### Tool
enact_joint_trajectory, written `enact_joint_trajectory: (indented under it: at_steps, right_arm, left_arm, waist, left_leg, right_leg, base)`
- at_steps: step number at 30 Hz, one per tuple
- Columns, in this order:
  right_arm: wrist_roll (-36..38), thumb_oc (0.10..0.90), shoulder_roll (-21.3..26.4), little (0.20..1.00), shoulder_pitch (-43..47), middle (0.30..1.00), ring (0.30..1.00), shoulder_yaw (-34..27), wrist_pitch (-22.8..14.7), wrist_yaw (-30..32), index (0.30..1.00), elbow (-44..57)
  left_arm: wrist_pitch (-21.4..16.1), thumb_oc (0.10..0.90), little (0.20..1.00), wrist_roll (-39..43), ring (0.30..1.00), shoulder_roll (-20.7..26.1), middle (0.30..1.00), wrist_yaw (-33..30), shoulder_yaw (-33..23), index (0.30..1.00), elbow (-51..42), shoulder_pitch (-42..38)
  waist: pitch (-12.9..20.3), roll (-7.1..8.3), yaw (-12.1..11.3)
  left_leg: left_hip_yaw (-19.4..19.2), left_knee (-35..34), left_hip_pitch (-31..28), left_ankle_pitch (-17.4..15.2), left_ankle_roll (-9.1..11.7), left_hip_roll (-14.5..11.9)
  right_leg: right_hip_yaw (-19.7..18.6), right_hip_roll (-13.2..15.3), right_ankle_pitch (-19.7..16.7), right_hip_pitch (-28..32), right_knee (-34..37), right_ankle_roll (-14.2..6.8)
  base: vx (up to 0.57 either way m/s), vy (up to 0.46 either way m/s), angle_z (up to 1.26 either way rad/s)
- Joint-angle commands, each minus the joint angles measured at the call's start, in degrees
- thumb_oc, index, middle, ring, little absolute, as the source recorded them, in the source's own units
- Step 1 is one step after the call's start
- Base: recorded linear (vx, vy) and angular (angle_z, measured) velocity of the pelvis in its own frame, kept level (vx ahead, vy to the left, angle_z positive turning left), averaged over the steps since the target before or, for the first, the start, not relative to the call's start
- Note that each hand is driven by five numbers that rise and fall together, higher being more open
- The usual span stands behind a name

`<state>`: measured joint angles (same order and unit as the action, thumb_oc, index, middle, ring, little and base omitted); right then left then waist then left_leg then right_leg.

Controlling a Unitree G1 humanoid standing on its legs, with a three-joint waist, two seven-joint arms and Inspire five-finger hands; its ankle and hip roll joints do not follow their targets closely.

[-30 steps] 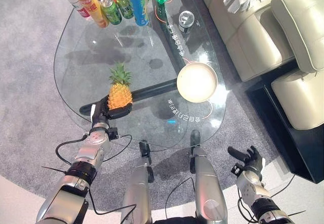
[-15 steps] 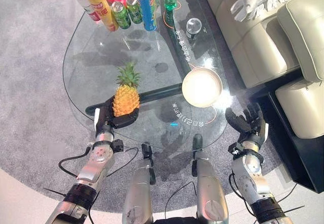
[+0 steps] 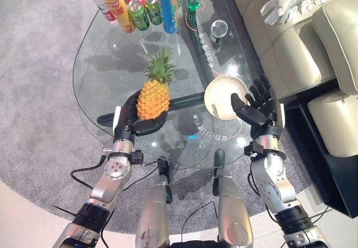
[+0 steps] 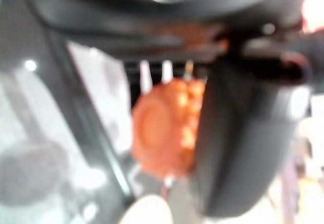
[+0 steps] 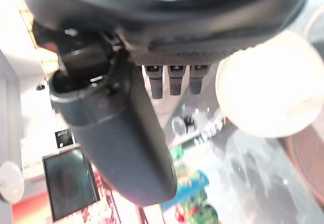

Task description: Pick up the fruit to the plate

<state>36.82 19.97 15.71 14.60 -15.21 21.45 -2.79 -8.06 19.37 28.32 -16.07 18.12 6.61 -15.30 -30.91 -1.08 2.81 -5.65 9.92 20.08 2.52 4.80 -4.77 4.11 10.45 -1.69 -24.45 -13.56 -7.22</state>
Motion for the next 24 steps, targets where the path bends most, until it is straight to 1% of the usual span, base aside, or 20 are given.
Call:
enact_joint_trajectory:
  at_steps: [1, 5, 7, 11, 15, 18, 20, 24]
  right_arm:
    - [3.43, 0.8, -0.29, 0.9, 3.03, 0.9, 0.9, 0.69, -1.96, -4.09, 0.9, 9.15]
    - [7.09, 0.8, -0.32, 0.9, 4.6, 0.9, 0.9, 2.36, -0.58, -6.86, 0.9, 8.62]
    - [8.22, 0.8, -0.27, 0.9, 5.02, 0.9, 0.9, 3.15, -0.53, -7.7, 0.9, 8.24]
    - [10.71, 0.8, 0.88, 0.9, 5.77, 0.9, 0.9, 4.15, 0.12, -8.78, 0.9, 7.59]
    - [12.7, 0.8, 1.71, 0.9, 6.08, 0.9, 0.9, 4.49, 1.65, -10.41, 0.9, 6.42]
    - [14.72, 0.8, 2.21, 0.9, 6.28, 0.9, 0.9, 5.38, 2.48, -13.19, 0.9, 5.24]
    - [13.84, 0.8, 2.88, 0.9, 6.87, 0.9, 0.9, 6.31, 2.96, -15.4, 0.9, 4.68]
    - [15.83, 0.8, 3.53, 0.9, 7.7, 0.9, 0.9, 6.86, 3.59, -18.04, 0.9, 4.33]
  left_arm:
    - [-8.11, 0.1, 0.2, -3.56, 0.3, 4.05, 0.3, 2.19, -0.48, 0.3, -12.41, -4.54]
    - [-8.21, 0.1, 0.2, -3.45, 0.3, 5.27, 0.3, 4.38, 0.95, 0.3, -14.39, -4.93]
    - [-8.57, 0.1, 0.2, -4.08, 0.3, 5.74, 0.3, 5.41, 1.68, 0.3, -15.03, -4.89]
    - [-8.77, 0.1, 0.2, -3.53, 0.3, 6.94, 0.3, 6.53, 2.87, 0.3, -16.21, -5.13]
    - [-9.64, 0.1, 0.2, -3.79, 0.3, 7.46, 0.3, 7.31, 3.34, 0.3, -16.87, -4.94]
    - [-9.72, 0.1, 0.2, -3.61, 0.3, 8.09, 0.3, 7.61, 3.59, 0.3, -17.46, -4.97]
    - [-9.6, 0.1, 0.2, -3.39, 0.3, 8.52, 0.3, 7.95, 4.03, 0.3, -17.46, -5.3]
    - [-9.51, 0.1, 0.2, -3.0, 0.3, 8.79, 0.3, 9.2, 4.23, 0.3, -17.06, -5.43]
  waist:
    - [1.11, 0.96, -0.46]
    - [1.11, 0.84, -0.87]
    - [1.11, 0.87, -1.07]
    - [1.11, 0.97, -1.28]
    - [1.11, 0.93, -1.37]
    - [1.11, 0.86, -1.52]
    - [1.11, 0.88, -1.63]
    - [1.11, 0.88, -1.79]
  left_leg:
    - [-2.07, 9.58, 2.77, -7.22, -2.58, 6.96]
    - [-1.99, 9.94, 3.18, -7.3, -2.55, 6.96]
    - [-1.95, 10.2, 3.39, -7.39, -2.59, 6.95]
    - [-2.12, 10.29, 3.81, -7.27, -2.6, 6.92]
    - [-2.19, 10.65, 4.32, -7.32, -2.64, 6.98]
    - [-2.13, 10.76, 4.74, -7.23, -2.65, 7.08]
    - [-2.03, 10.94, 5.05, -7.28, -2.62, 7.16]
    - [-1.9, 10.89, 5.24, -7.2, -2.63, 7.33]
  right_leg:
    - [5.18, -5.48, 3.72, 3.81, -0.06, 4.14]
    - [5.4, -5.37, 3.62, 3.35, -0.39, 4.08]
    - [5.52, -5.27, 3.63, 3.2, -0.57, 4.01]
    - [5.63, -5.19, 3.48, 2.69, -0.74, 3.84]
    - [5.54, -5.13, 3.34, 2.17, -0.92, 3.74]
    - [5.48, -5.12, 3.25, 1.68, -1.1, 3.67]
    - [5.47, -4.98, 3.14, 1.37, -1.11, 3.53]
    - [5.47, -4.87, 2.97, 1.15, -1.04, 3.37]
  base:
    - [0.0, 0.0, 0.0]
    - [0.01, -0.01, 0.05]
    - [0.01, -0.015, 0.06]
    - [0.0, -0.005, 0.03]
    - [0.0, 0.0, 0.0]
    - [0.0, 0.0, 0.0]
    - [0.0, 0.0, 0.0]
    - [0.0, 0.0, 0.01]
